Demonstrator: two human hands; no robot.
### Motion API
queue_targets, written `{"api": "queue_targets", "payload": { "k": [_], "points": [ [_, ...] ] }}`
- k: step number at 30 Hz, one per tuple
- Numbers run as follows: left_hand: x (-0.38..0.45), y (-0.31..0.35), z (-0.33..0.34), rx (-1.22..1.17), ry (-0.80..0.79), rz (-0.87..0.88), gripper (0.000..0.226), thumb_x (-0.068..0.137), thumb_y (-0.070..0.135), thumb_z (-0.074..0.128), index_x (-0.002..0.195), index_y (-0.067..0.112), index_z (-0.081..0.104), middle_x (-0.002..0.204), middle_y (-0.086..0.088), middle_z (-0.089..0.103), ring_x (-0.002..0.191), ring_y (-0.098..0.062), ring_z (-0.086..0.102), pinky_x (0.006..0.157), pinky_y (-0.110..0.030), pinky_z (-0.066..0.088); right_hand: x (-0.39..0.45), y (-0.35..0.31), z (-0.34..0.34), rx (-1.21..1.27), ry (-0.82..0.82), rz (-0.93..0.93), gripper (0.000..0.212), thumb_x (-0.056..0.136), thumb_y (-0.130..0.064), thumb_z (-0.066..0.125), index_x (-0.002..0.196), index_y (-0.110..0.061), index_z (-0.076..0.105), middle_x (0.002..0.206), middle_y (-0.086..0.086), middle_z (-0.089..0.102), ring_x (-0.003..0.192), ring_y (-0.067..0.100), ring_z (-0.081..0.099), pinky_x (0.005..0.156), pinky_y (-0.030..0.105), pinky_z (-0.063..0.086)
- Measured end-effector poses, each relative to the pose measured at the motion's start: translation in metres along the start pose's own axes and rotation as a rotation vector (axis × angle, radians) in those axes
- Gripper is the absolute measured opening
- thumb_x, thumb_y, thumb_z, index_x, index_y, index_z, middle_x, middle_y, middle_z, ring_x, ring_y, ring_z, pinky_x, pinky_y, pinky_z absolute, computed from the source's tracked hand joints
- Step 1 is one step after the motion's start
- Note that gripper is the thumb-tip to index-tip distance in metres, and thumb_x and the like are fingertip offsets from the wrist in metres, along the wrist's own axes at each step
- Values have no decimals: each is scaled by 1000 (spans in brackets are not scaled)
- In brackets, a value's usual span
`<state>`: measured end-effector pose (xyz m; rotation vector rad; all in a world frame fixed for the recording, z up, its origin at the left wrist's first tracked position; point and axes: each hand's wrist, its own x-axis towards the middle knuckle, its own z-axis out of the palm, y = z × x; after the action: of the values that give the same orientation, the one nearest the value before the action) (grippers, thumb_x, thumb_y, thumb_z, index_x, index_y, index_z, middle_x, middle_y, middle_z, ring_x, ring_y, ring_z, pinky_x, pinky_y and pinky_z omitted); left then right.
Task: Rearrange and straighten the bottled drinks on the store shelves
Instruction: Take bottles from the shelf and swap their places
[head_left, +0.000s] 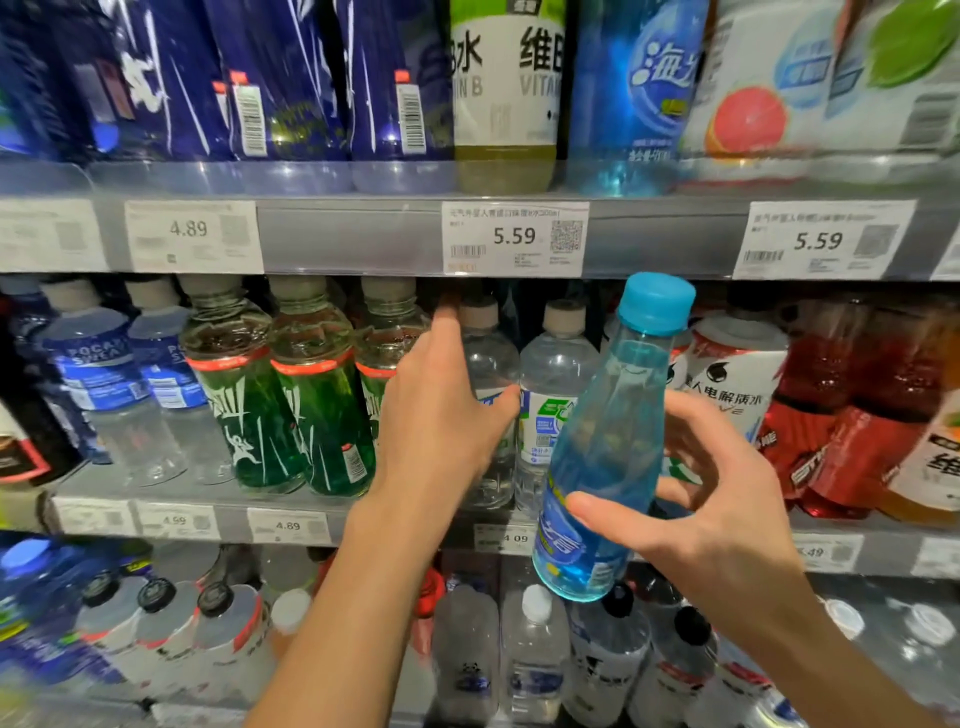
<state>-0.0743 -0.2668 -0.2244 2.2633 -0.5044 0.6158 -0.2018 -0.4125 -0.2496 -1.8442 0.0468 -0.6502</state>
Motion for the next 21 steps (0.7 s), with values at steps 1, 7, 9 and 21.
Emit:
{"api": "queue_targets", "payload": {
  "k": [1, 7, 9, 21],
  "points": [
    [0, 0, -3, 30, 2, 5, 56, 71, 42, 83, 102, 19, 42, 105, -2, 61, 101, -29, 60, 73, -37, 48, 0, 0, 0, -5, -3, 1, 67, 57, -10, 94, 112, -32, 64, 107, -15, 72, 104, 4, 67, 85, 29, 53],
    [-27, 5, -23, 110, 102, 167, 83, 50, 59, 88, 115, 29, 48, 112, 14, 60, 93, -19, 62, 61, -33, 48, 2, 0, -1, 28, 24, -29, 67, 51, -22, 91, 111, -35, 63, 107, -15, 73, 104, 5, 68, 83, 29, 54],
    [-40, 2, -25, 128, 128, 197, 84, 50, 59, 88, 118, 30, 49, 106, 15, 64, 85, -16, 63, 53, -26, 41, 3, -1, 2, 45, 40, -50, 65, 52, -25, 89, 111, -36, 63, 108, -15, 73, 105, 7, 68, 84, 32, 55],
    [-75, -33, -58, -345, 307, 306, 79, 64, 44, 84, 133, 28, 49, 131, 21, 54, 119, -4, 57, 93, -28, 52, 8, -12, 27, 11, 145, -221, 59, 56, -43, 84, 110, -40, 61, 108, -15, 71, 99, 8, 69, 81, 20, 55]
  ]
}}
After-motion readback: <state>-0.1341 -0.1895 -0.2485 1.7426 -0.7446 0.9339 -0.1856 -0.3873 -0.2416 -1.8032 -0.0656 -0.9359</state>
